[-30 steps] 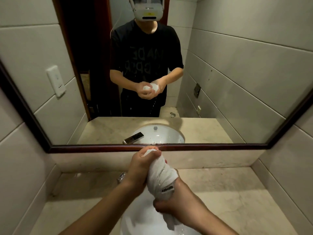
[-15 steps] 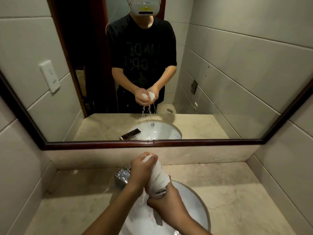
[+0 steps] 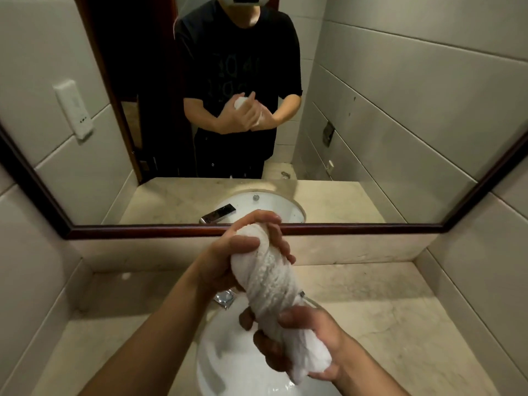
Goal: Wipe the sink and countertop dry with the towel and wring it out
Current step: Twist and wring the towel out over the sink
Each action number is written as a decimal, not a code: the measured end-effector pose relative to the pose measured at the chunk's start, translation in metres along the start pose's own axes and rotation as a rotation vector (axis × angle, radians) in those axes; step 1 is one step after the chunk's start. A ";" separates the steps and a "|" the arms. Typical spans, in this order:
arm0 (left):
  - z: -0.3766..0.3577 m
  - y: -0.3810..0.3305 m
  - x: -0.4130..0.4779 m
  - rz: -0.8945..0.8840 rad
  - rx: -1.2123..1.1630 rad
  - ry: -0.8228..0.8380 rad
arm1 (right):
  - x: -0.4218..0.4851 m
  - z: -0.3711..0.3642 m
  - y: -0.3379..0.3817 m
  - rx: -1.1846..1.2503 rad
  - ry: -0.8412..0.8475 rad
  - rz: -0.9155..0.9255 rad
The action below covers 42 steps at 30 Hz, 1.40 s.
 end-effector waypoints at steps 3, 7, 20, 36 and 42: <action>0.001 0.005 -0.002 -0.015 -0.167 -0.119 | -0.006 -0.003 0.008 0.017 -0.023 0.096; 0.006 0.014 -0.005 0.011 -0.179 -0.277 | -0.011 0.004 0.017 -0.271 -0.154 0.081; 0.006 0.002 -0.015 -0.031 0.035 -0.439 | -0.013 0.020 0.040 -0.420 -0.230 0.193; 0.047 0.057 -0.001 0.012 0.354 -1.070 | 0.016 0.071 0.001 -1.137 -0.466 -0.108; 0.088 0.116 0.008 0.123 0.392 -1.320 | 0.022 0.127 -0.058 -1.094 -0.684 -0.121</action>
Point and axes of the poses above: each hand's wrist, its own x-axis towards the middle knuckle, its own z-axis out of the back of the hand, y = z × x, the point moved 4 cm from there along x, towards the middle knuckle, and after that the axes turned 15 degrees about z, right-handed, at the moved point
